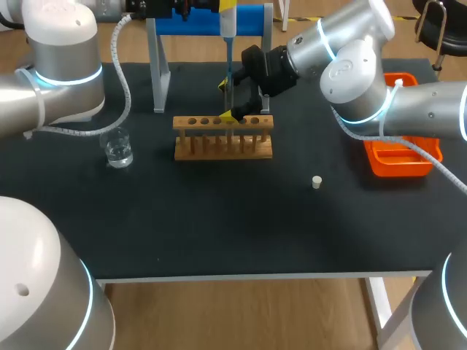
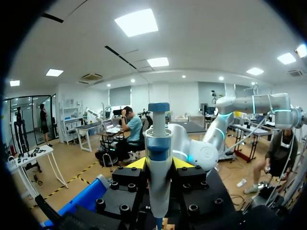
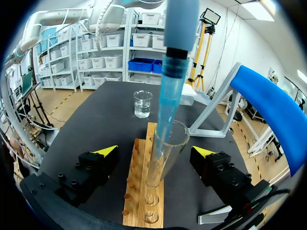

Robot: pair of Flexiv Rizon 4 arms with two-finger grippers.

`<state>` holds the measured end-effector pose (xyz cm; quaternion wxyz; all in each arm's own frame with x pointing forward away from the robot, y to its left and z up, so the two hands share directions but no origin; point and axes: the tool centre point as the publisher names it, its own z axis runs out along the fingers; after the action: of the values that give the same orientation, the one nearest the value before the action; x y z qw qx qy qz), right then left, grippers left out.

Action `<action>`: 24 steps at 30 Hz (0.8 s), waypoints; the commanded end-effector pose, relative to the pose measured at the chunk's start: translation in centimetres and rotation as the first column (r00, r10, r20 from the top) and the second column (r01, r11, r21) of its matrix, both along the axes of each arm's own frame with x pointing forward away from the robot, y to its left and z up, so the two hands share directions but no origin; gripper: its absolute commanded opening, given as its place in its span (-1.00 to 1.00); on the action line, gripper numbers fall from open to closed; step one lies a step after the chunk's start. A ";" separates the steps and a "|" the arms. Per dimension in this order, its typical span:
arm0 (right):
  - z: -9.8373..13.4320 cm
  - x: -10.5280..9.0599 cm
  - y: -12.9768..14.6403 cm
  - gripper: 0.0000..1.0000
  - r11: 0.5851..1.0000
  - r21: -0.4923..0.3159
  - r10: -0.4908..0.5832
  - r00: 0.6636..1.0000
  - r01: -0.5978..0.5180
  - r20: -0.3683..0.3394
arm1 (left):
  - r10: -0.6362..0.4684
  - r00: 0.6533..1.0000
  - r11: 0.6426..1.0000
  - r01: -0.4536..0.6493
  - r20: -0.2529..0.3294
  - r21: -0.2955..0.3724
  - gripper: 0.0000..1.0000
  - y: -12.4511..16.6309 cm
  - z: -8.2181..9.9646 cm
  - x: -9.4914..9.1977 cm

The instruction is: Invert the test tube, pick up the pipette, mount the tip to pipette, aspirate from beaker and dispense into the tube, eject the tip, return the pipette, and cap with the stopper.

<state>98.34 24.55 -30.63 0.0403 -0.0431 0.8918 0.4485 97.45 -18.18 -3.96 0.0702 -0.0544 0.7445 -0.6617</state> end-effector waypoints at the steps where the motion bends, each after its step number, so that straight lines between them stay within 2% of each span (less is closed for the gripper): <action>1: 0.1 0.0 0.0 1.00 1.000 -0.003 0.000 1.000 0.000 -0.001 | -0.001 1.000 1.000 0.001 0.005 -0.003 -1.00 -0.1 -0.2 -0.1; 24: 0.1 0.0 0.0 1.00 1.000 -0.003 0.000 1.000 0.000 -0.001 | -0.014 1.000 1.000 0.014 0.012 0.008 -1.00 -0.3 -0.8 0.1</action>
<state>98.34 24.55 -30.63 0.0403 -0.0431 0.8918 0.4485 97.34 -18.44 -4.64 0.0710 -0.0468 0.7478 -0.6585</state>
